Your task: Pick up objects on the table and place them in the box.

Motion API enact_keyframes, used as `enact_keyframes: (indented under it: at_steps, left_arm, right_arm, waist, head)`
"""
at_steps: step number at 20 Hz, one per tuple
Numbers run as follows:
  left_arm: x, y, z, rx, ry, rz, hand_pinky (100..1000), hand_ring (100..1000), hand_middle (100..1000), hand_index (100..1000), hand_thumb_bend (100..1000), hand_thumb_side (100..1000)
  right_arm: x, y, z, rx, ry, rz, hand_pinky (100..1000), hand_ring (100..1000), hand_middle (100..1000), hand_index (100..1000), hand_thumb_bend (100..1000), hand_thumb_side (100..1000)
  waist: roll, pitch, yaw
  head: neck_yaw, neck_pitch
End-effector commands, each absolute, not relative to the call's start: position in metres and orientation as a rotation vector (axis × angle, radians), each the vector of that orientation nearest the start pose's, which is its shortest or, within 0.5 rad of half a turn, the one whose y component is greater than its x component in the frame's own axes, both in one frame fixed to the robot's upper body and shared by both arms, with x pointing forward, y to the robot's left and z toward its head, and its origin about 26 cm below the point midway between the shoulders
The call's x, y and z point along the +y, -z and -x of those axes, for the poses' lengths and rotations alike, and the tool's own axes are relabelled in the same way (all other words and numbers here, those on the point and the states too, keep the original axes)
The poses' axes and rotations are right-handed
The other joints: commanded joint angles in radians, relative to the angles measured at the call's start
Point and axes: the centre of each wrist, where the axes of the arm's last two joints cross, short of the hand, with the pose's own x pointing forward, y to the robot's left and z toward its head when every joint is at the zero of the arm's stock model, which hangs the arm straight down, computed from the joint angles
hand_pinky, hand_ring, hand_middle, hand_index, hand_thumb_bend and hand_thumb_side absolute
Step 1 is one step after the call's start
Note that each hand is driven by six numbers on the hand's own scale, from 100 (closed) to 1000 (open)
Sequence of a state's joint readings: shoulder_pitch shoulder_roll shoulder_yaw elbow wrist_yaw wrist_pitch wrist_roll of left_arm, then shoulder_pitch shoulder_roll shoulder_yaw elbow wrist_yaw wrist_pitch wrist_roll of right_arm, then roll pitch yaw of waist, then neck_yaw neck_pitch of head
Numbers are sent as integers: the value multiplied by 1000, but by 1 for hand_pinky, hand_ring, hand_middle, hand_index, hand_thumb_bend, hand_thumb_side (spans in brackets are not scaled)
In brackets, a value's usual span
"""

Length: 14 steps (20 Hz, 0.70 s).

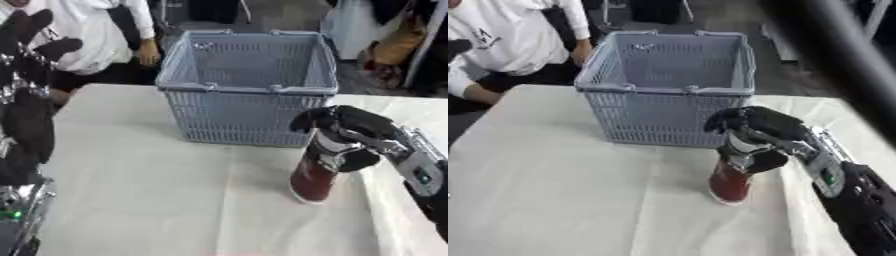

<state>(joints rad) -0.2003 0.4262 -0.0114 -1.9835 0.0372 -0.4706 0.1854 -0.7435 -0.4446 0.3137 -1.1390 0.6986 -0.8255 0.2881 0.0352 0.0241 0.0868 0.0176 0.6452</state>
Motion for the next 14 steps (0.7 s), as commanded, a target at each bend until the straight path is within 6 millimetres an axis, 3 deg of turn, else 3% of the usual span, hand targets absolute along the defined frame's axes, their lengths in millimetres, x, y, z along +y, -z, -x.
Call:
enact_keyframes:
  at_steps: [1,6,11,14]
  left_arm:
    - [284,-187,-289,3551,-419,224,922,739,909,1000,451,1000]
    - [284,-187,-289,3550,-418,223,922,738,909,1000,452,1000]
    - [284,-187,-290,3550,-417,222,922,738,909,1000,453,1000]
    - [283,-187,-290,3550,-416,222,922,738,909,1000,453,1000]
  right_arm:
    - [-250,-136,-439,2270,2491,-357,100,429,680,768,103,597]
    - [-246,-134,-438,2277,2455,-382,100,287,570,663,155,460]
    - [-242,-128,-435,2318,2403,-391,100,173,466,578,173,387]
    - [-240,-124,-434,2357,2364,-390,100,100,360,499,192,347]
  waist:
    - [3,-7,0]
    - [3,-7,0]
    - [4,-5,0]
    - [5,-4,0]
  head:
    - [10,-10]
    - [10,-10]
    - [10,-9]
    - [10,-10]
